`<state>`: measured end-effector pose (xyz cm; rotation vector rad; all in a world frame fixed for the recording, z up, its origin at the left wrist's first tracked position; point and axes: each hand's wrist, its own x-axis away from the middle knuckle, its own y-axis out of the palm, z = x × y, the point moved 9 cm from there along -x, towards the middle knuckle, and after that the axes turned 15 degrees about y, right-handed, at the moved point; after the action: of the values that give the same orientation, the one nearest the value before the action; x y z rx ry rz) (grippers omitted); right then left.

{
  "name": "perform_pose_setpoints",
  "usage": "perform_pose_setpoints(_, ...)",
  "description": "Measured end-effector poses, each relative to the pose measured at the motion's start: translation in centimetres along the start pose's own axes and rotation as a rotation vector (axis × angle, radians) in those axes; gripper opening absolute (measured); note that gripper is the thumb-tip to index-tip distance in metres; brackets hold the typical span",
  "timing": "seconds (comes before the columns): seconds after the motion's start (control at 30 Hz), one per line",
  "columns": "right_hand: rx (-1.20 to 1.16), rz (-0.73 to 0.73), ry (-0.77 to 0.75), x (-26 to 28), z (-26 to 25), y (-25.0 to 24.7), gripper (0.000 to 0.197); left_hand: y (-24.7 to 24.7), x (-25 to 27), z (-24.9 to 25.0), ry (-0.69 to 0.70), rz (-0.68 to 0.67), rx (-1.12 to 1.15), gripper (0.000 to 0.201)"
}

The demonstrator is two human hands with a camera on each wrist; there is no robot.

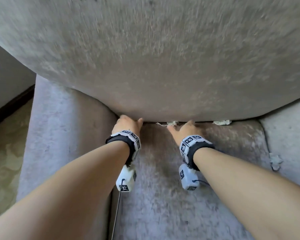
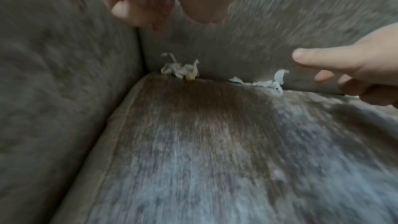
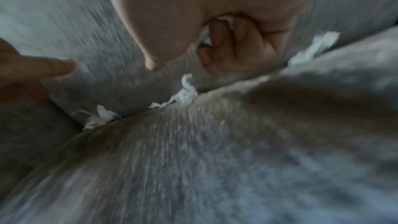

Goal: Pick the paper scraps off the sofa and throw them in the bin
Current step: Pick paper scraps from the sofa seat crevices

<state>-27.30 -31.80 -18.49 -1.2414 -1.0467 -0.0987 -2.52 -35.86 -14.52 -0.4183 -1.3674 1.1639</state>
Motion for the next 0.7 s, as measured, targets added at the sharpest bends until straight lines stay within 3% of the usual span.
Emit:
perform_pose_setpoints(0.07, -0.013, -0.01, 0.033, -1.0, -0.7, 1.7, 0.086, 2.2, -1.4, -0.2, 0.03, -0.018, -0.031, 0.067)
perform_pose_setpoints(0.17, 0.031, -0.002, 0.068, -2.4, -2.2, 3.9, 0.11, 6.0, -3.7, 0.2, 0.184, -0.078, -0.159, 0.073)
perform_pose_setpoints(0.23, 0.063, 0.021, 0.098, -3.5, -2.8, 5.0, 0.115, 7.6, -4.6, 0.2, 0.21, -0.082, -0.222, 0.067)
perform_pose_setpoints(0.37, 0.113, 0.041, 0.127, -5.4, -3.5, 6.7, 0.098, 8.4, -4.4, 0.8, 0.157, -0.031, -0.247, 0.062)
perform_pose_setpoints(0.53, 0.217, 0.043, 0.078, -6.7, -4.1, 7.4, 0.057, 9.4, -6.3, -0.8, 0.075, 0.017, -0.255, 0.059)
perform_pose_setpoints(0.63, 0.234, 0.053, 0.032, -6.8, -4.2, 7.0, 0.038, 9.9, -7.0, -0.8, 0.118, -0.055, -0.282, 0.051)
perform_pose_setpoints(0.7, 0.201, 0.06, 0.003, -6.8, -4.1, 6.7, 0.036, 9.6, -6.9, -0.9, 0.128, -0.068, -0.272, 0.045)
